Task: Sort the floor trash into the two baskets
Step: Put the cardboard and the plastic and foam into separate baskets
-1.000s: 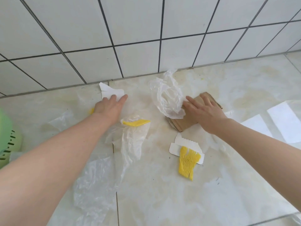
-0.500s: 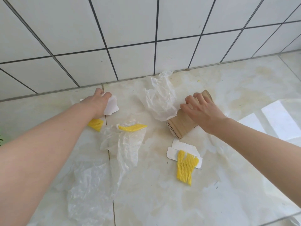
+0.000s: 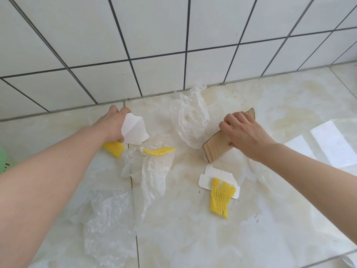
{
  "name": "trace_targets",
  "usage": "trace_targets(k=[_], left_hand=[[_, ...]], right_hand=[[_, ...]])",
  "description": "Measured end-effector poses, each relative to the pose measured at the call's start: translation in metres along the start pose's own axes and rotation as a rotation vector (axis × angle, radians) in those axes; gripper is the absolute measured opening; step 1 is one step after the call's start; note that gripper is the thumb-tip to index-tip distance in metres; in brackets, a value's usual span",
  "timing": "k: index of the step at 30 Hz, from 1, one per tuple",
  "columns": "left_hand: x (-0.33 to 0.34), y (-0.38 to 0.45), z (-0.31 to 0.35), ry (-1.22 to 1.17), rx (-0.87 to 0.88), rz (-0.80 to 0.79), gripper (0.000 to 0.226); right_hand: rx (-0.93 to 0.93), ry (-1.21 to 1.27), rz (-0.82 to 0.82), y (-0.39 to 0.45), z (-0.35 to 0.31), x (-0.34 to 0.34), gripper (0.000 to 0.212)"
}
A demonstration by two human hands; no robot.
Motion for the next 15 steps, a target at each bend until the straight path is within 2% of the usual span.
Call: trace_targets(k=[3,4,7,11,13,15], left_hand=[[-0.006,-0.005,0.005,-0.019,0.072,0.147,0.023],[-0.009,-0.007,0.007,-0.035,0.084,0.19,0.014],[-0.026,-0.018,0.015,-0.142,0.069,0.348,0.013],[-0.058,-0.053,0.04,-0.378,0.075,0.548,0.011],[-0.066,-0.075,0.056,-0.499,0.103,0.577,0.011],[-0.065,-0.095,0.077,-0.61,0.155,0.531,0.013]], right_hand=[[0.032,-0.008,0.01,-0.002,0.002,-0.008,0.031],[0.051,0.003,0.012,-0.003,0.004,-0.011,0.027],[0.123,0.123,0.046,-0.006,0.01,-0.026,0.016],[0.241,0.42,0.027,-0.016,0.015,-0.057,0.008],[0.346,0.574,-0.013,-0.025,0.019,-0.068,0.009],[0.444,0.728,-0.098,-0.034,0.023,-0.07,0.011]])
Point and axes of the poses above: each hand's wrist, its own y-axis towards the middle knuckle, its own x-axis out of the palm, z = x × y, the point moved 5 cm from there along y, towards the middle knuckle, and after that the axes turned 2 degrees about -y, right-handed, at the moved point
